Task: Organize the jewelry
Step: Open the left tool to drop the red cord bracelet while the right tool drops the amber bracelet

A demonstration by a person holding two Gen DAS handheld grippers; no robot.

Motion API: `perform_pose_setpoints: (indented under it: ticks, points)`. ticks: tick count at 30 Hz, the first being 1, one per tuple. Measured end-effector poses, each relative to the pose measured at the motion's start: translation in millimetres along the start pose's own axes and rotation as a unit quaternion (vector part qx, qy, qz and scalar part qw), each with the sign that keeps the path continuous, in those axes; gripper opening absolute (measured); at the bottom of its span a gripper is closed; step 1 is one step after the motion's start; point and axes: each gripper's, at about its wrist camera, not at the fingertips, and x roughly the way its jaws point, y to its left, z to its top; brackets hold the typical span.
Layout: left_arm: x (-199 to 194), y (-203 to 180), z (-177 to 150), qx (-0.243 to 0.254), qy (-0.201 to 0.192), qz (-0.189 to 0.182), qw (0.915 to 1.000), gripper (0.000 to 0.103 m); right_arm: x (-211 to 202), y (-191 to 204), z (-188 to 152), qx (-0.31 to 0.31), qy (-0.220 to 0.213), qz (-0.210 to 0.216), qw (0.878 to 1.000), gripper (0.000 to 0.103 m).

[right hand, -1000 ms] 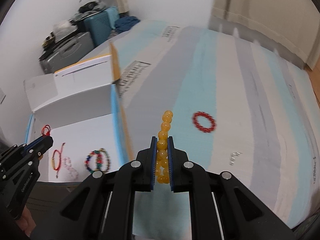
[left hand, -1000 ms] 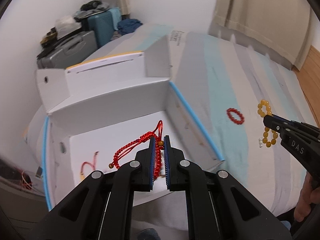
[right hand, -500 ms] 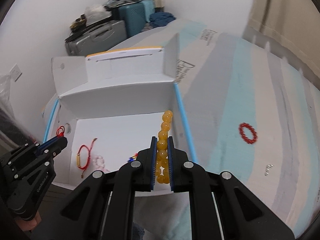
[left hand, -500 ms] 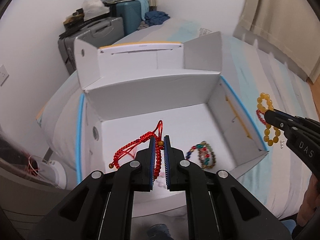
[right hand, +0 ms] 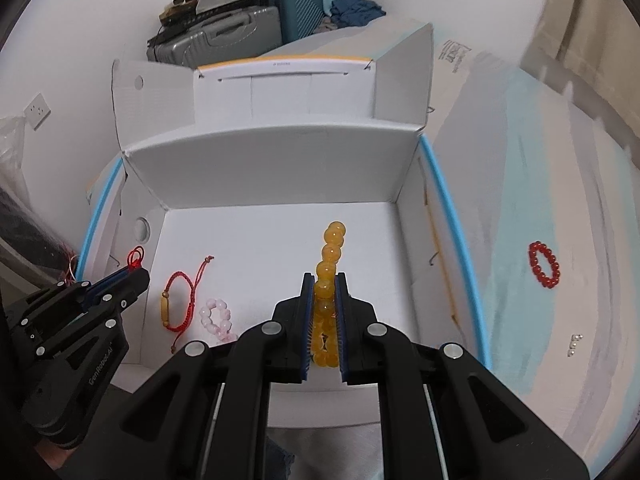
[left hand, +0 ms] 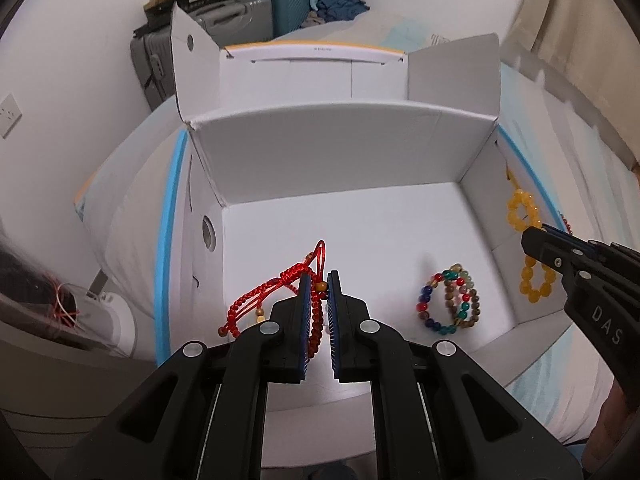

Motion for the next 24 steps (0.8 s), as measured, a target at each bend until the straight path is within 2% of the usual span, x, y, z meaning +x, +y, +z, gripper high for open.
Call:
perform_pose_setpoints:
  ticks: [18,24]
  points:
    - [31,10,-4,-0.006,0.025,0.005,0.9997,0.007,43,15,-2,-0.016,0.033,0.008,0.999,0.009]
    - [31,10,-4,-0.005,0.023,0.012,0.9997,0.011,43,16,-2,-0.017,0.032,0.006,0.999,0.014]
